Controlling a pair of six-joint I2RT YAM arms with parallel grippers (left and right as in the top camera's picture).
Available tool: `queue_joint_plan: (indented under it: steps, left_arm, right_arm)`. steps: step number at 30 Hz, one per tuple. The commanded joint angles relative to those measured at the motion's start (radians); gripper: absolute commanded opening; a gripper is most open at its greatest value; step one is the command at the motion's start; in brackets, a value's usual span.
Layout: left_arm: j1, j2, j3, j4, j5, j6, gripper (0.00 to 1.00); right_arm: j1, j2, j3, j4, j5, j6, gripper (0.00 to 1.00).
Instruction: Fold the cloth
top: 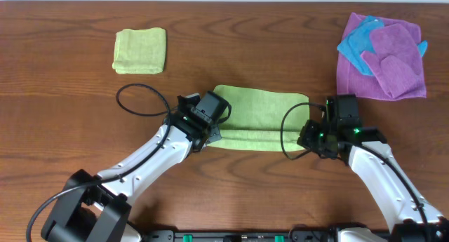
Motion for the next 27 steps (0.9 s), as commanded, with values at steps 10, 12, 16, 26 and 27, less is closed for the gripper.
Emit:
queue_joint_plan:
  steps: [10, 12, 16, 26, 27]
  left_arm:
    - [0.008, -0.008, 0.019, 0.163, -0.039, 0.039, 0.06]
    - [0.012, -0.006, 0.019, 0.19, -0.048, 0.059, 0.06]
    - [0.033, 0.038, 0.019, 0.231, -0.039, 0.094, 0.06]
    - [0.068, 0.126, 0.019, 0.356, 0.018, 0.142, 0.06]
    - [0.069, 0.127, 0.019, 0.371, 0.017, 0.149, 0.06]
  right_arm:
    - [0.008, 0.004, 0.018, 0.114, 0.062, -0.023, 0.02]
    - [0.008, 0.004, 0.018, 0.127, 0.062, -0.022, 0.02]
    - [0.008, 0.004, 0.018, 0.145, 0.067, -0.023, 0.02]
    - [0.008, 0.006, 0.018, 0.237, 0.099, -0.042, 0.02]
    - [0.008, 0.006, 0.018, 0.248, 0.099, -0.042, 0.03]
